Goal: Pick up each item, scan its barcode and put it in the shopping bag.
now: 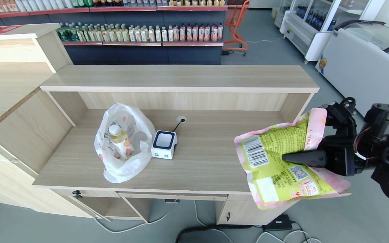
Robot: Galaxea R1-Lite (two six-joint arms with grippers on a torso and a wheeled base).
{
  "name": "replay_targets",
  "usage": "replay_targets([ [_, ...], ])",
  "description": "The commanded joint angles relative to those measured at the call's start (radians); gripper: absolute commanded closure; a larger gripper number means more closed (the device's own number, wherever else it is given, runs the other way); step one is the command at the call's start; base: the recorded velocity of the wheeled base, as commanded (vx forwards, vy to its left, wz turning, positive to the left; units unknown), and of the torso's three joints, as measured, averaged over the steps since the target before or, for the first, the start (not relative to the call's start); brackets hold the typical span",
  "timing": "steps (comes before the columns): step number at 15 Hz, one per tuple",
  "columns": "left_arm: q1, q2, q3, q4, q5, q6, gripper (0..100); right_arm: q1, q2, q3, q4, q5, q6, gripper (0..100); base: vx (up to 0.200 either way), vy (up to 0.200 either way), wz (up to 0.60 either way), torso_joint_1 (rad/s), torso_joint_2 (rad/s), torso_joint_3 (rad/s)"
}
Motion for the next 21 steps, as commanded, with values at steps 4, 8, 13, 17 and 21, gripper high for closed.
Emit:
replay_targets([
  [4,0.000,0.000,0.000,-0.001,0.000,0.000,0,0.023,0.007,0.064,-0.084,0.052,-0.226,100,0.000,0.000,0.00,0.000,0.00,0.000],
  [8,0.000,0.000,0.000,-0.001,0.000,0.000,0,0.029,0.044,0.073,-0.084,0.052,-0.595,100,0.000,0.000,0.00,0.000,0.00,0.000],
  [13,0.000,0.000,0.000,-0.001,0.000,0.000,0,0.029,0.060,0.087,-0.081,0.052,-0.759,100,0.000,0.000,0.00,0.000,0.00,0.000],
  [17,0.000,0.000,0.000,-0.001,0.000,0.000,0,0.043,0.061,0.088,-0.081,0.052,-0.773,100,0.000,0.000,0.00,0.000,0.00,0.000],
  [21,0.000,0.000,0.000,-0.001,0.000,0.000,0,0.063,0.073,0.099,-0.080,0.052,-0.815,100,0.000,0.000,0.00,0.000,0.00,0.000],
])
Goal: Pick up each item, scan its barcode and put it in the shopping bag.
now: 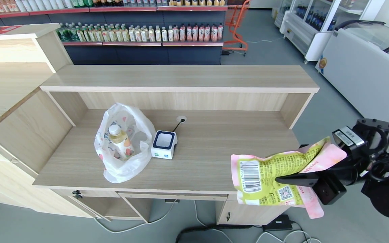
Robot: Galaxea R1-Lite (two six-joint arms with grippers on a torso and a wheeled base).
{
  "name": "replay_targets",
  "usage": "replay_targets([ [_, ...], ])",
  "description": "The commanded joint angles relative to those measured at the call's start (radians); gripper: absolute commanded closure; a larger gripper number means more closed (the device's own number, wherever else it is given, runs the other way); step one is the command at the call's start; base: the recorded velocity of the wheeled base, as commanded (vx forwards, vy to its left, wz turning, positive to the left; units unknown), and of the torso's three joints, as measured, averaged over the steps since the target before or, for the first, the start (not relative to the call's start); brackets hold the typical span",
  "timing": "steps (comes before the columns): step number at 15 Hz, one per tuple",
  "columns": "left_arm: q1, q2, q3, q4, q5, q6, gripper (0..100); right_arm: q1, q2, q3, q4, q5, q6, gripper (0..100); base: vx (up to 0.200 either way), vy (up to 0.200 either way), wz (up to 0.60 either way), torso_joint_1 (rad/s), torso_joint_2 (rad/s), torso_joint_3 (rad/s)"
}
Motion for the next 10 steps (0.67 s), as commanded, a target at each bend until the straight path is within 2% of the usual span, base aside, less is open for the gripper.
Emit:
replay_targets([
  [1,0.000,0.000,0.000,0.000,0.000,0.000,0,0.013,0.014,0.007,-0.001,0.041,-0.022,100,0.000,0.000,0.00,0.000,0.00,0.000],
  [10,0.000,0.000,0.000,0.000,0.000,0.000,0,0.063,0.049,0.031,0.001,0.041,-0.049,100,0.000,0.000,0.00,0.000,0.00,0.000],
])
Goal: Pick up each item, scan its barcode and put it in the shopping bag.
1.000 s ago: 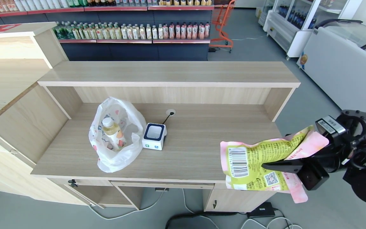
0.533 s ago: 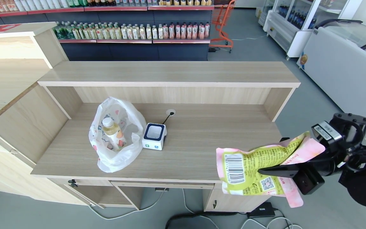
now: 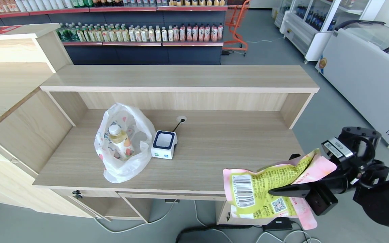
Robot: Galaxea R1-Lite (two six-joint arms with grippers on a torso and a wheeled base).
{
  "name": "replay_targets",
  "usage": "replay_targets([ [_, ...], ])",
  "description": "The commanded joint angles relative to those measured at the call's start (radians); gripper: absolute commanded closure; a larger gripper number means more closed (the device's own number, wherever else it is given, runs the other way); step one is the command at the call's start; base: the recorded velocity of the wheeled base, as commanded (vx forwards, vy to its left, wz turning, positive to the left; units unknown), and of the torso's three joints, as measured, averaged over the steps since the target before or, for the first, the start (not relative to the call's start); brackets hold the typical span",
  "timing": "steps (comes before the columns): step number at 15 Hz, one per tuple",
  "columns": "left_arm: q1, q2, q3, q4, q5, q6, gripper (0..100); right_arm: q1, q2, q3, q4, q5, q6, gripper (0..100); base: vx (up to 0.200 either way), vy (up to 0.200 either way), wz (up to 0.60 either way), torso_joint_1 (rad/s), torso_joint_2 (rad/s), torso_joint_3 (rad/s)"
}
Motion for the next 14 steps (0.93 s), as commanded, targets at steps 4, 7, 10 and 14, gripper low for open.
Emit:
replay_targets([
  [4,0.000,0.000,0.000,0.000,0.000,0.000,0,0.000,0.002,0.002,0.018,0.041,0.000,100,0.000,0.000,0.00,0.000,0.00,0.000],
  [7,0.000,0.000,0.000,0.000,0.000,0.000,0,-0.101,-0.120,-0.013,0.170,-0.195,0.005,100,0.000,0.000,0.00,0.000,0.00,0.000],
  [10,0.000,0.000,0.000,0.000,0.000,0.000,0,-0.188,-0.254,0.020,0.322,-0.617,-0.090,100,0.000,0.000,0.00,0.000,0.00,0.000],
  [14,0.000,0.000,0.000,0.000,0.000,0.000,0,-0.342,-0.260,-0.001,0.323,-1.183,-0.178,100,0.000,0.000,0.00,0.000,0.00,0.000],
])
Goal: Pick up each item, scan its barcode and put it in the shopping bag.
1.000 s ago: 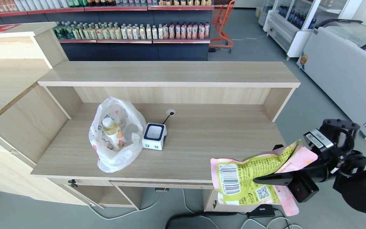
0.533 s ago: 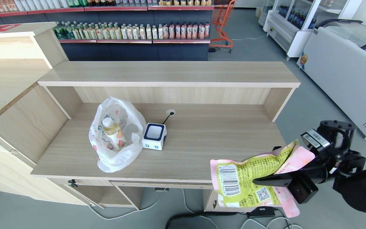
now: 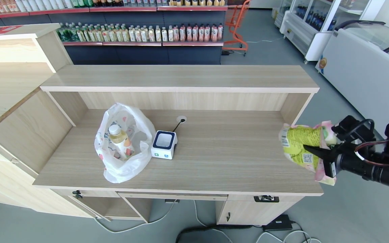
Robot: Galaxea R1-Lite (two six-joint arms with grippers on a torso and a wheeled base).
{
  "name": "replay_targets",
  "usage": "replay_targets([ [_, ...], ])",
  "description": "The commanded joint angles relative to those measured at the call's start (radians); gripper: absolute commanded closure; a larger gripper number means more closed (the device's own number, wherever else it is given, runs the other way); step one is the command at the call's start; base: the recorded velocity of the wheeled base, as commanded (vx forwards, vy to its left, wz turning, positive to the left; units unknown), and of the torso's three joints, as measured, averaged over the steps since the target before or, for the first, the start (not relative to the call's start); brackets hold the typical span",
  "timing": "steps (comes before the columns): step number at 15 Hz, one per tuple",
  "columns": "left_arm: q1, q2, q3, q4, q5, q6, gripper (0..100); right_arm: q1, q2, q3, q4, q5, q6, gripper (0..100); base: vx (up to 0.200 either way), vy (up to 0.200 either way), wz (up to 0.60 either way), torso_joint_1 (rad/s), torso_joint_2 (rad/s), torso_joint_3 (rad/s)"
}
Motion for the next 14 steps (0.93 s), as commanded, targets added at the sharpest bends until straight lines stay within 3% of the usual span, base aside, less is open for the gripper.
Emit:
replay_targets([
  [1,0.000,0.000,0.000,0.000,0.000,0.000,0,-0.129,-0.043,-0.004,0.012,-0.047,-0.134,100,0.000,0.000,0.00,0.000,0.00,0.000],
  [4,0.000,0.000,0.000,0.000,0.000,0.000,0,-0.168,-0.045,-0.040,0.060,-0.046,-0.439,100,0.000,0.000,0.00,0.000,0.00,0.000],
  [5,0.000,0.000,0.000,0.000,0.000,0.000,0,-0.160,-0.056,-0.049,0.074,-0.046,-0.470,100,0.000,0.000,0.00,0.000,0.00,0.000],
  [12,0.000,0.000,0.000,0.000,0.000,0.000,0,-0.117,-0.177,-0.012,0.144,-0.044,-0.501,100,0.000,0.000,0.00,0.000,0.00,0.000],
  [14,0.000,0.000,0.000,0.000,0.000,0.002,0,-0.097,-0.195,0.006,0.144,-0.044,-0.499,100,0.000,0.200,0.00,0.005,0.00,0.002],
])
